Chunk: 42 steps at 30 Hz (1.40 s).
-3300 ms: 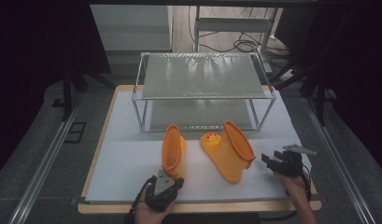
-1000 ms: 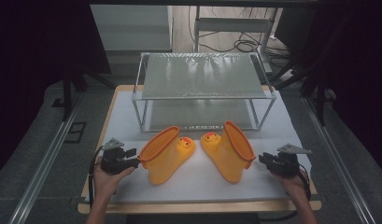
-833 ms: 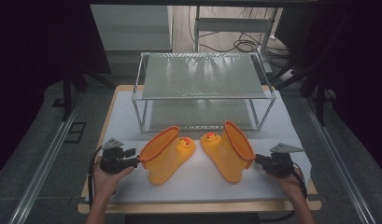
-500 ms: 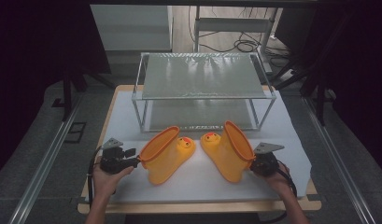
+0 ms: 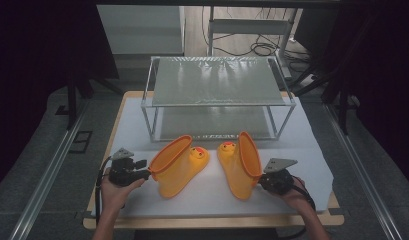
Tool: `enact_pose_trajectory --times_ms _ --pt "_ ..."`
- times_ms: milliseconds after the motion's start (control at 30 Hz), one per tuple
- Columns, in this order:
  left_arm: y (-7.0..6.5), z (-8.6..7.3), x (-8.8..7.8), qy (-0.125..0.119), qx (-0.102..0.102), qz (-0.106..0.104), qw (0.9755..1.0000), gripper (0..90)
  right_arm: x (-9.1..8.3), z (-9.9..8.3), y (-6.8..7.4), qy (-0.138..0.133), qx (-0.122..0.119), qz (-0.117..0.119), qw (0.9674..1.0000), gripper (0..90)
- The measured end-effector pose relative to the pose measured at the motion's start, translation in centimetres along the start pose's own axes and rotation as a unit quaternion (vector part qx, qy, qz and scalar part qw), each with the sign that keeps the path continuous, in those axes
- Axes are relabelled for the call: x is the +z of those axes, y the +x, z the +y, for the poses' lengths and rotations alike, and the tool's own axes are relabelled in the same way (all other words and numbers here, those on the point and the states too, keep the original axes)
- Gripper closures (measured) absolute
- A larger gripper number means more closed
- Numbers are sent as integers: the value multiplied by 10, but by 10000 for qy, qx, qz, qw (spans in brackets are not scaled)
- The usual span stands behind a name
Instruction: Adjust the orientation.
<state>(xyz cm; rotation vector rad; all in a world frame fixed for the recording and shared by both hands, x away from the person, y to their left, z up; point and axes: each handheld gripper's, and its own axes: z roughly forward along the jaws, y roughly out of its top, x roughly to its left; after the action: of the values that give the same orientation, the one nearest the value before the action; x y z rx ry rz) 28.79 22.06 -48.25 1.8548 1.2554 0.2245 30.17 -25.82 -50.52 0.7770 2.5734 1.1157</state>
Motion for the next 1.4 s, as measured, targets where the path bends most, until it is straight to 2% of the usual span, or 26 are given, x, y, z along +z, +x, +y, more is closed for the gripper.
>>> enact_pose_trajectory --times_ms 233,367,500,600,733,900,967,1033,1133,1267,1400 --pt "1 0 -1 -20 -32 -24 10000 448 10 11 19 19 -307 298 9991 900" --pt "1 1 -1 -7 -45 -33 10000 446 20 20 32 -6 -380 460 9982 900" --pt "3 1 -2 -32 -92 -26 9999 447 29 25 39 -79 -439 526 9976 900" --pt "4 1 -3 -48 -118 -26 9999 447 29 25 39 -96 -456 505 9976 899" --pt "5 2 -4 -76 -143 -53 9999 446 20 21 34 -254 -276 376 9986 887" --pt "6 2 -4 -73 -152 -79 9998 446 1 7 16 -437 166 -4 9989 769" --pt "7 2 -4 -76 -168 -67 9998 446 -6 -1 7 -503 401 -217 9977 663" --pt "7 3 -4 -78 -181 -69 9998 446 -14 -9 -2 -573 643 -452 9953 581" --pt "8 3 -4 -69 -182 -77 9998 446 -26 -19 -16 -724 1012 -692 9898 514" --pt "8 3 -3 -37 -173 -75 9998 446 -38 -30 -30 -860 1387 -994 9816 485" --pt "7 4 -2 -16 -164 -86 9998 446 -44 -38 -39 -845 1603 -1178 9764 473"
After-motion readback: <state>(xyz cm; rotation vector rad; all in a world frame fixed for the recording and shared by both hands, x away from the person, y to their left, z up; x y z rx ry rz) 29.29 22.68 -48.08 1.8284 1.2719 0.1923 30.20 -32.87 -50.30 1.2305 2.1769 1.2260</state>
